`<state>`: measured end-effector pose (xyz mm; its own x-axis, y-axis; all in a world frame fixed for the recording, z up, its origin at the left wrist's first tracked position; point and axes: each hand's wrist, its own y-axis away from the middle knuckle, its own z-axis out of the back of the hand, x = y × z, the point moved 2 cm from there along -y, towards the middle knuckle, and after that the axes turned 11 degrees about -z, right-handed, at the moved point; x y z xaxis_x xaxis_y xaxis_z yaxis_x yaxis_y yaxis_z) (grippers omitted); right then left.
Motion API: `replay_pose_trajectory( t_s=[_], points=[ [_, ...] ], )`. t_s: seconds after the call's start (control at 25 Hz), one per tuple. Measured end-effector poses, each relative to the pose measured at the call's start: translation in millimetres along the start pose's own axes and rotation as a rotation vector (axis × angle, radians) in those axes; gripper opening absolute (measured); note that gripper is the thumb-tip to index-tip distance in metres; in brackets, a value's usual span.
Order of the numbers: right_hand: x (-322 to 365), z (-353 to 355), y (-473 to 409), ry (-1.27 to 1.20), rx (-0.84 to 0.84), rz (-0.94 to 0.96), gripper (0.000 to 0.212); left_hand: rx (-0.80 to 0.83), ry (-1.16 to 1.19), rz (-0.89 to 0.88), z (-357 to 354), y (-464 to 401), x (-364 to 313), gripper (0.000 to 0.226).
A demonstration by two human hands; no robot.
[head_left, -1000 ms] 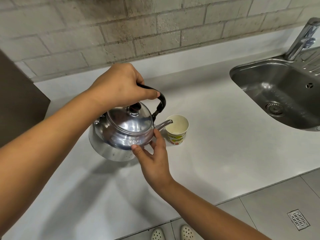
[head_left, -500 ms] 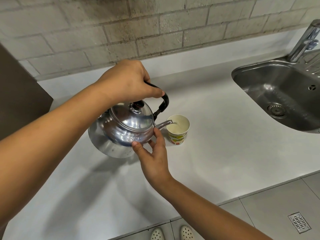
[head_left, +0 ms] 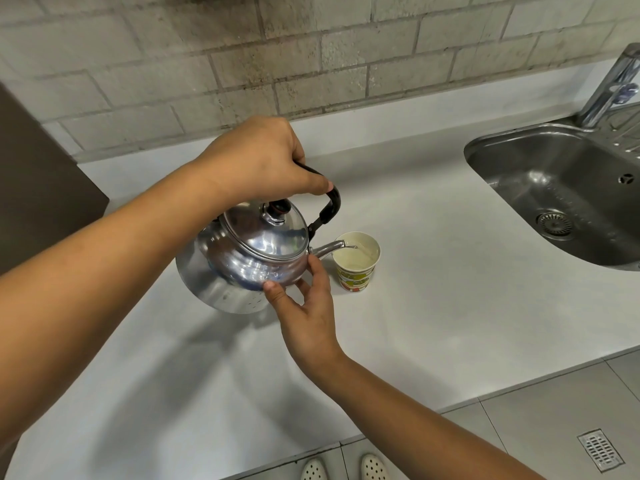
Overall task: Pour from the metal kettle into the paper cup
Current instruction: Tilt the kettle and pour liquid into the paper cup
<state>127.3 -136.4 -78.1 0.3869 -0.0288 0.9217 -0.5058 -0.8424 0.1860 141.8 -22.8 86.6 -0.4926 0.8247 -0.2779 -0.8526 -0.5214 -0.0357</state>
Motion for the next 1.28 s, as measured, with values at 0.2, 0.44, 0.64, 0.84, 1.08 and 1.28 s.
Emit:
replay_pose_trajectory(
  t_s=[0.2,0.44,0.64,0.84,1.08,1.28],
  points=[
    [1,-1,0,0.002,0.0,0.0,0.054,0.009,-0.001,0.001,1,0,-2,0.049],
    [3,-3,1,-0.012,0.009,-0.01,0.053,0.03,-0.009,0.002,2,1,-5,0.049],
    [4,-3,1,-0.026,0.0,-0.01,0.055,0.04,-0.022,0.002,3,1,-8,0.049],
    [4,-3,1,-0.03,0.0,-0.025,0.057,0.043,-0.023,-0.006,4,0,-9,0.049],
    [3,-4,1,-0.04,0.004,-0.034,0.057,0.052,-0.04,-0.017,3,-2,-10,0.048],
    [2,-5,0,-0.046,0.008,-0.031,0.057,0.056,-0.058,-0.019,3,-3,-10,0.048]
  ],
)
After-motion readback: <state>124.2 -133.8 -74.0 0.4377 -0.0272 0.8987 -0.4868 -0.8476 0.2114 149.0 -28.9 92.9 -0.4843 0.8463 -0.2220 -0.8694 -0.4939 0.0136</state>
